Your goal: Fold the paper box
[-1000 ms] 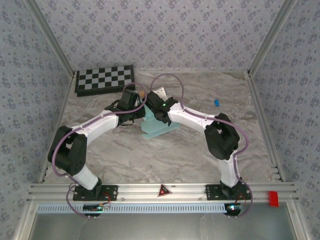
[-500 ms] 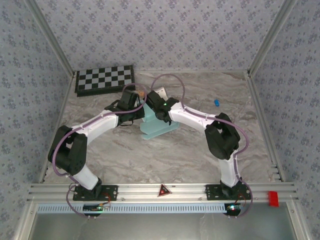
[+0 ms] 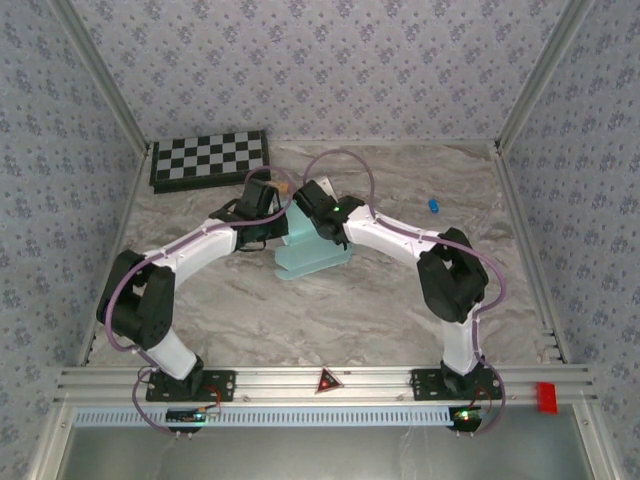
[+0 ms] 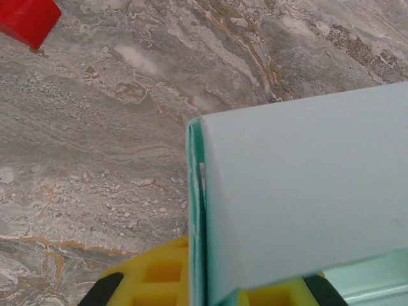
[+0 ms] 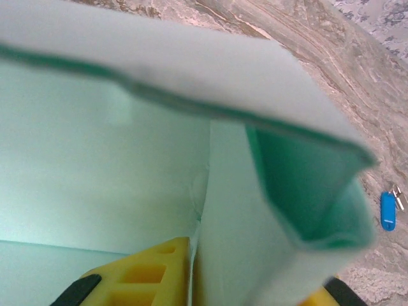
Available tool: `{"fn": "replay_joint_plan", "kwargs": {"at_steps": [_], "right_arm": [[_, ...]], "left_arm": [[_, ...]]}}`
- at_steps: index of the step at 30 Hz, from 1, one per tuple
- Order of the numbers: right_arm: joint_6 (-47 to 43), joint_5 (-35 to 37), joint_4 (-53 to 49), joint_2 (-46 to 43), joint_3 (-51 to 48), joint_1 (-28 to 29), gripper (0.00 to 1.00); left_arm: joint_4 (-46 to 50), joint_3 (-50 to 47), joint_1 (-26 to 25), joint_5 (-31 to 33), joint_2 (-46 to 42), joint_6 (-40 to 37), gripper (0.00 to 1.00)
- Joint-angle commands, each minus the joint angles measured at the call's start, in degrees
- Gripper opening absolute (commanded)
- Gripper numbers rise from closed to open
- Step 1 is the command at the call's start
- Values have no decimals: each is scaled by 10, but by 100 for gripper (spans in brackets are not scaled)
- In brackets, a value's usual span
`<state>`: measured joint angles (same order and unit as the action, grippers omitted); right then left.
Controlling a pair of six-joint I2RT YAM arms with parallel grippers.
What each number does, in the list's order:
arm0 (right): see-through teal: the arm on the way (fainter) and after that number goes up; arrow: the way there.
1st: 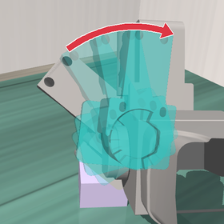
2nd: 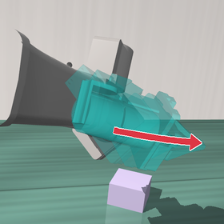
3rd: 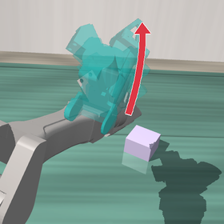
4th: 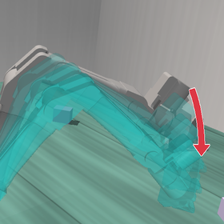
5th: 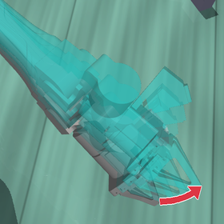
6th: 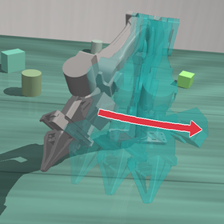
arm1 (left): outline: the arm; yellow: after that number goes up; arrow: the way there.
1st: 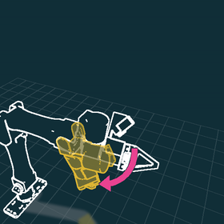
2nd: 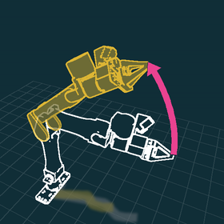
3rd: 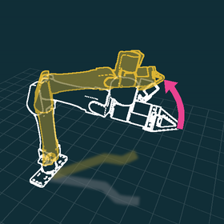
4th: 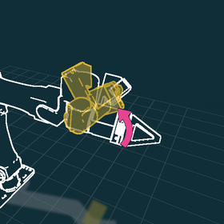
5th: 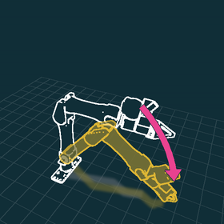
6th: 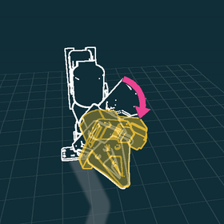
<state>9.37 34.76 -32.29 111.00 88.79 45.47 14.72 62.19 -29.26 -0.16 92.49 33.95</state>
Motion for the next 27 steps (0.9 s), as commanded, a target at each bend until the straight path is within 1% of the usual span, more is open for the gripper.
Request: {"fn": "replay_joint_plan", "kwargs": {"at_steps": [1, 11, 19, 24, 27], "right_arm": [[-14, -34, 20, -20, -7, 2, 24], [-11, -45, 20, -24, -6, 1, 43], [-6, -53, 12, -30, -5, -4, 41], [-19, -113, 26, -48, -16, -12, 43], [-8, -125, 31, -58, -20, -22, 42]], "left_arm": [[0, 24, -3, -16, 5, -11, 0], [1, 24, -4, -17, 8, -8, 0], [1, 24, -4, -17, 8, -8, 0], [2, 24, -4, -15, 7, -9, 0], [2, 22, -4, -14, 6, -9, 0]]}}
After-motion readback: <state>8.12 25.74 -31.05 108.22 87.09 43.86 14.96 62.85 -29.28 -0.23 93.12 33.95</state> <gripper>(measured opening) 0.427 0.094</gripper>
